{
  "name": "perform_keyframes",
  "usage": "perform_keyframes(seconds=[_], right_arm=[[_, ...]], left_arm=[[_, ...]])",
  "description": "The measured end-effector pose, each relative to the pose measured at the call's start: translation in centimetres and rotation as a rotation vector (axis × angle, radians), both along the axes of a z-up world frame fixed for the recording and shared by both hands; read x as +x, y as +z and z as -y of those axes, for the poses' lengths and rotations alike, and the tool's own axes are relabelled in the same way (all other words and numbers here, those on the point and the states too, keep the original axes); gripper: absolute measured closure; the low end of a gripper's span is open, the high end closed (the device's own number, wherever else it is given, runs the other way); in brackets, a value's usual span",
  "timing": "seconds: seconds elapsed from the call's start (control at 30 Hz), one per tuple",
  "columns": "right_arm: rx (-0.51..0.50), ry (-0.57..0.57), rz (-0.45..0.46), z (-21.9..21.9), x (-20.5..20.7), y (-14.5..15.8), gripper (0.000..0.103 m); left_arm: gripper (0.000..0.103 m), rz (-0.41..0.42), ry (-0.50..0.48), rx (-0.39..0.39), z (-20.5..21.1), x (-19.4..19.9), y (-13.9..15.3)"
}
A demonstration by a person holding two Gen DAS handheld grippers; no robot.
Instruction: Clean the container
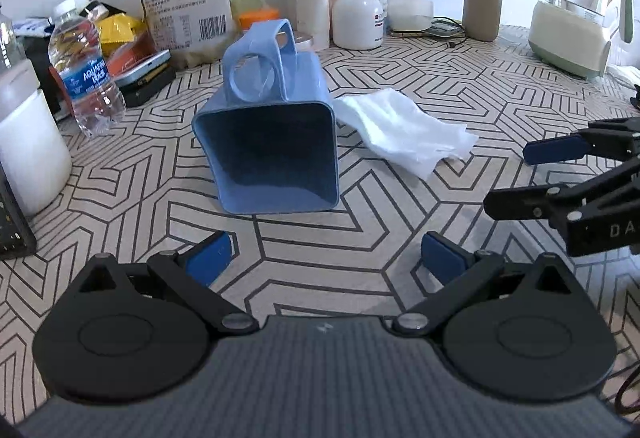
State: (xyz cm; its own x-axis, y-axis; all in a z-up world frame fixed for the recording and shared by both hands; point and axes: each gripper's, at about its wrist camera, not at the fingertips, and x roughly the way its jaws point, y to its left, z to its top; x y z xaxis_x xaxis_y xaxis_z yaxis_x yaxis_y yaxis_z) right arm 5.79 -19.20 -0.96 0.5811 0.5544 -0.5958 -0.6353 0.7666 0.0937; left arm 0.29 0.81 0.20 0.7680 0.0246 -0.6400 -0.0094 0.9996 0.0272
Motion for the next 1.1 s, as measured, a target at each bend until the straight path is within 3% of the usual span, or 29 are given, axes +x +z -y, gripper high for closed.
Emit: perform_keyframes(seconds=[0.17, 1.1], right_arm=[[-0.030, 0.008, 0.016, -0.31, -0.04, -0.06, 0.018], [-0.026, -0.015, 0.011, -0.02, 0.29, -0.20, 0.013]], left_arm=[[0.000, -0.010, 0.003, -0.034, -0.45, 0.16, -0.13], [0.000, 0.013, 0.037, -0.042, 0.14, 0.01, -0.26]])
